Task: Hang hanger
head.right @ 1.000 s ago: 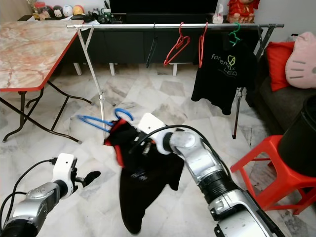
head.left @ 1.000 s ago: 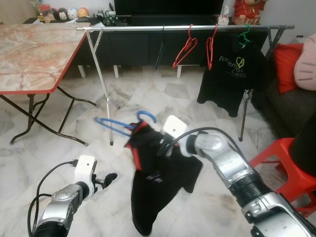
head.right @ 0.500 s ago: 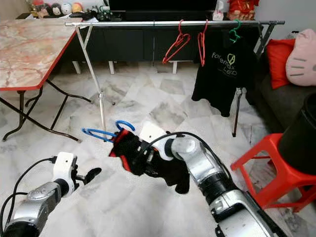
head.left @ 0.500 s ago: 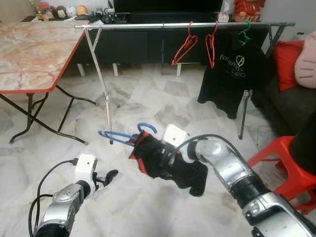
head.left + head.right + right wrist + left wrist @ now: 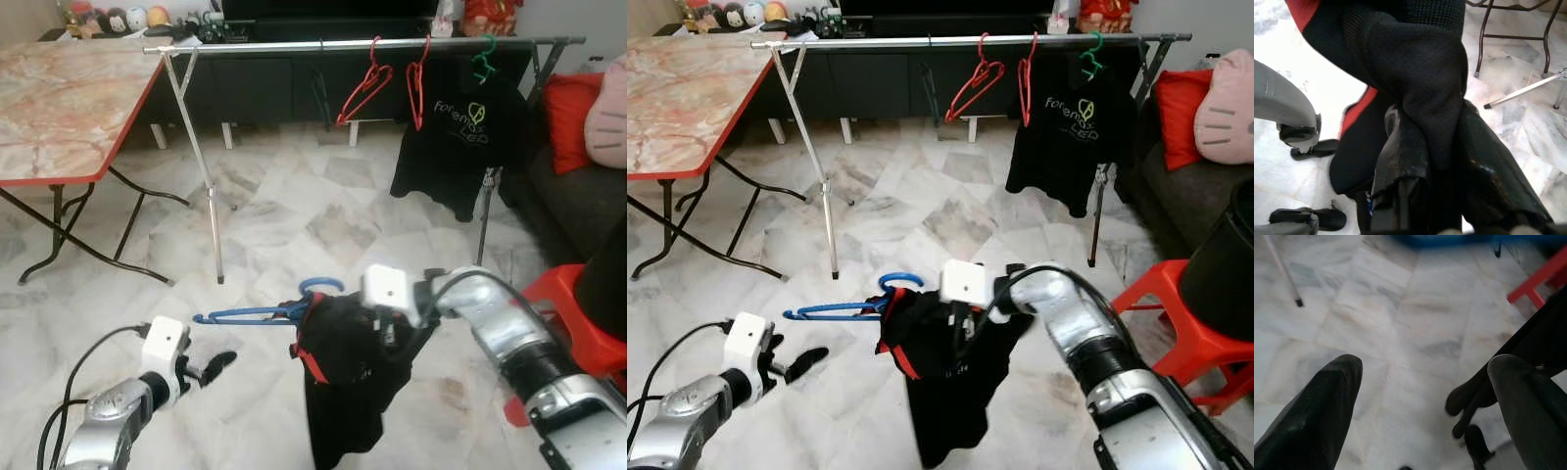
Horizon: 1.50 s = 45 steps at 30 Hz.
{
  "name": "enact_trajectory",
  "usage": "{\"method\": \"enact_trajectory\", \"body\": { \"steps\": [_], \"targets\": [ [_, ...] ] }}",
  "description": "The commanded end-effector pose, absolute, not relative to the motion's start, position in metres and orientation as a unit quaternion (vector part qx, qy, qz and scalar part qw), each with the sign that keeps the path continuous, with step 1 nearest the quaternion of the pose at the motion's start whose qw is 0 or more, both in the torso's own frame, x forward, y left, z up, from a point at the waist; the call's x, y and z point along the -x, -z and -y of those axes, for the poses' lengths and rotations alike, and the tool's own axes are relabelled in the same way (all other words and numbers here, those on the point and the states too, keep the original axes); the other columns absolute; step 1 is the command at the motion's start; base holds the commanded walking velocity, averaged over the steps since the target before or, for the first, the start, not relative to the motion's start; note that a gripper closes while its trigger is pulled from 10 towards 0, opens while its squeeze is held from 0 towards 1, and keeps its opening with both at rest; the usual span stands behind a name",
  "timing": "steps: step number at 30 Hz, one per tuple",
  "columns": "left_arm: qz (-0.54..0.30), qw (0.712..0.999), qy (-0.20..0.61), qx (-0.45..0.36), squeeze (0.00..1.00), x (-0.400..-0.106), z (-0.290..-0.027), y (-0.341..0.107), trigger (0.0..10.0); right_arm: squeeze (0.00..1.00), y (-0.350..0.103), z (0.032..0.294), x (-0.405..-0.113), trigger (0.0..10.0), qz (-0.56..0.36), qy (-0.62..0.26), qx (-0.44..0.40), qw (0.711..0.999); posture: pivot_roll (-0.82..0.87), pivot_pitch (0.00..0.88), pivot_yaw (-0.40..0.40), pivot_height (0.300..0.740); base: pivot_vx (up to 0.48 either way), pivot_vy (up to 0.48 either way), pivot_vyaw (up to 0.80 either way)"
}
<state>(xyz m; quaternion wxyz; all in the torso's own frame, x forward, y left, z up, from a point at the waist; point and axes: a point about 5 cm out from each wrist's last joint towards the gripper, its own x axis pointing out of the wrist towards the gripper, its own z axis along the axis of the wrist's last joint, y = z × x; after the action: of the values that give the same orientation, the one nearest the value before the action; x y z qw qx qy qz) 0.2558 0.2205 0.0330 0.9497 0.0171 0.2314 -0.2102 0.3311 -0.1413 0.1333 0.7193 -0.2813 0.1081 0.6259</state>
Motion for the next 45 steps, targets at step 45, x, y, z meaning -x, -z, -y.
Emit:
{"method": "enact_trajectory", "body": {
  "steps": [45],
  "targets": [
    [-0.217,0.969,0.117,-0.013,0.0,-0.258,-0.209,-0.024,10.0,0.0,-0.136,0.122,-0.35,10.0,-0.029,-0.554,0.293,0.778,-0.04,0.091,0.001,0.74,0.0,0.0,0.31]
  ]
}}
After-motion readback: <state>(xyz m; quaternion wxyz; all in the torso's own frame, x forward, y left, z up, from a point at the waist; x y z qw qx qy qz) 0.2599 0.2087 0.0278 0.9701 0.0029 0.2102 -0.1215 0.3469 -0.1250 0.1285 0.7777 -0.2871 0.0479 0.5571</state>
